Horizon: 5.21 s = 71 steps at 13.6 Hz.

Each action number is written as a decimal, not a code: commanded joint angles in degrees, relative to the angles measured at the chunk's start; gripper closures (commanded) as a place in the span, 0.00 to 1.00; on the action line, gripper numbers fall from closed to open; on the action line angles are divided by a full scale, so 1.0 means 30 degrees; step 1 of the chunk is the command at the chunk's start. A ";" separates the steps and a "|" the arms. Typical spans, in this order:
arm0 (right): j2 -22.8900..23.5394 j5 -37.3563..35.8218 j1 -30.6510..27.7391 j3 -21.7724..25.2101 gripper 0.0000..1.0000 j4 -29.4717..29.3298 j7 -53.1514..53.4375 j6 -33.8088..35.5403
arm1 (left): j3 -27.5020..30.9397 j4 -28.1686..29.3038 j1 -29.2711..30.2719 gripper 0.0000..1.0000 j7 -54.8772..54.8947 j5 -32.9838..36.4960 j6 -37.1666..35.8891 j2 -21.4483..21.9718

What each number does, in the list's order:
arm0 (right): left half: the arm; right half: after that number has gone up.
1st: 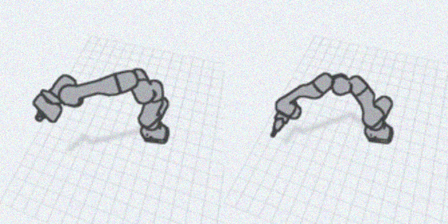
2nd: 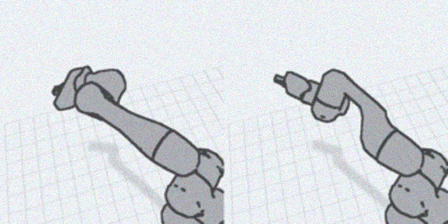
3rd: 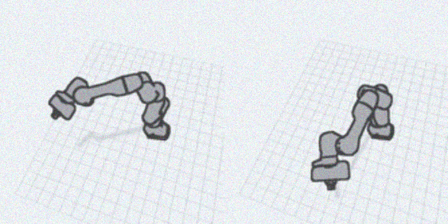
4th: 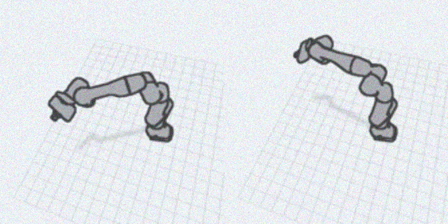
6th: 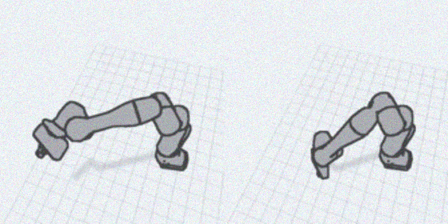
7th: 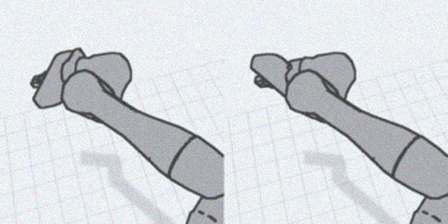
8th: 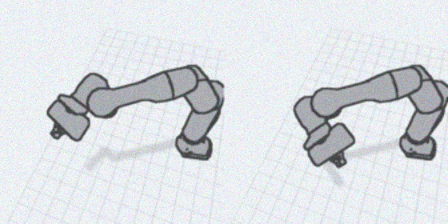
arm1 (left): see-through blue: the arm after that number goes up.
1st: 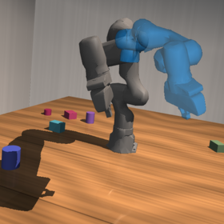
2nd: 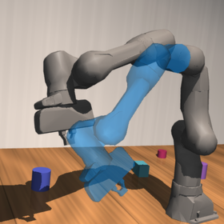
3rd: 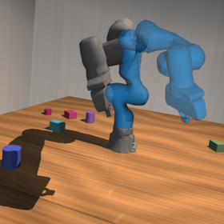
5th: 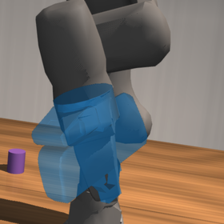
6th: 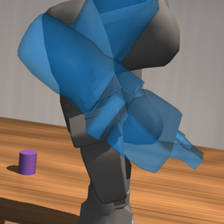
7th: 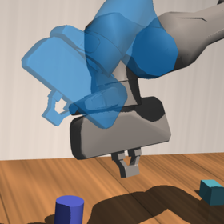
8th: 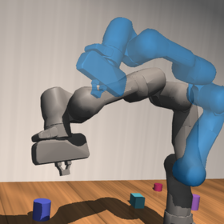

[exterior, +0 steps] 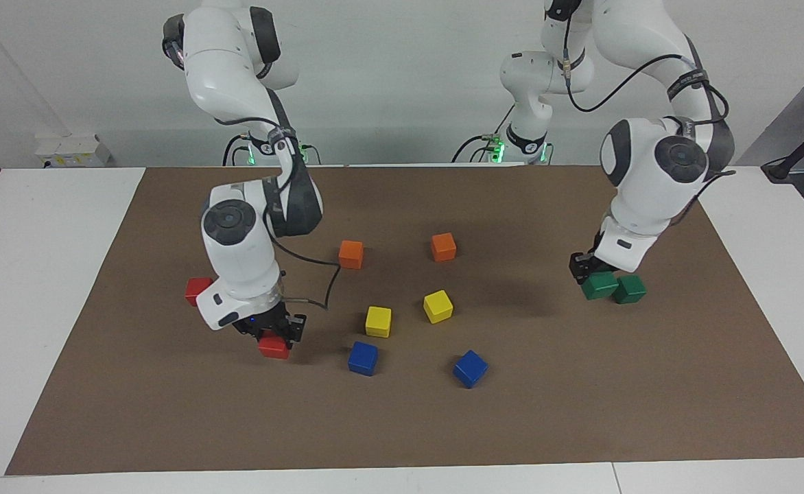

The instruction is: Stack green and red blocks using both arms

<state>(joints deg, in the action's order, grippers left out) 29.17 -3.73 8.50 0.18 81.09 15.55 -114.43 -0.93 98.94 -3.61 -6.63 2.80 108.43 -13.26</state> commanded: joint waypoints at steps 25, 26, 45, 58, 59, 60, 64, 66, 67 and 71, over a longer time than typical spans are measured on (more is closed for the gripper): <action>-0.7936 0.0216 -0.5412 -0.0265 1.00 1.2813 -0.7877 -0.4661 | -0.0248 0.8270 0.3722 0.90 0.5199 0.0033 0.8685 0.1988; -0.7994 0.0216 -0.5500 -0.0265 1.00 1.2987 -0.7908 -0.4690 | -0.0248 0.8269 0.3722 0.86 0.5199 0.0033 0.8652 0.1988; -0.8053 0.0216 -0.5267 -0.0265 1.00 1.4190 -0.7703 -0.6448 | -0.0395 0.2881 0.3401 0.00 0.4965 0.0062 0.2532 0.3126; -0.8199 0.0216 -0.5296 -0.0265 1.00 1.4805 -0.8084 -0.6653 | -0.0018 0.1066 0.0065 0.00 0.0921 -0.0288 -0.3885 0.6355; -0.8199 0.0216 -0.5354 -0.0294 1.00 1.4893 -0.8084 -0.6653 | 0.0276 0.0656 -0.0259 0.00 0.0921 -0.0347 -0.4438 0.6238; -0.8228 0.0216 -0.5412 -0.0266 1.00 1.4893 -0.8142 -0.6653 | 0.0279 0.0420 -0.0349 0.00 0.0921 -0.0609 -0.4908 0.6149; -0.8200 0.0216 -0.5442 -0.0265 1.00 1.4923 -0.8289 -0.6653 | 0.0396 0.0212 -0.0321 0.00 0.0921 -0.0846 -0.5907 0.5914; -0.8199 0.0216 -0.5442 -0.0265 1.00 1.4894 -0.8289 -0.6682 | 0.0658 0.0212 -0.0292 0.00 0.0951 -0.1573 -0.6084 0.5856; -0.8199 0.0216 -0.5442 -0.0265 1.00 1.4923 -0.8289 -0.6711 | 0.0892 0.0212 -0.0321 0.00 0.0951 -0.1984 -0.6084 0.5856; -0.8199 0.0216 -0.5442 -0.0265 1.00 1.4894 -0.8289 -0.6711 | 0.0981 0.0242 -0.0350 0.00 0.0951 -0.2661 -0.5675 0.5826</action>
<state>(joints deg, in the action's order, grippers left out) 5.84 -3.63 -7.07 -0.31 123.91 -7.58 -133.22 0.80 101.54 -3.52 -3.30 -3.54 92.16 5.27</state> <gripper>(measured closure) 0.454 0.000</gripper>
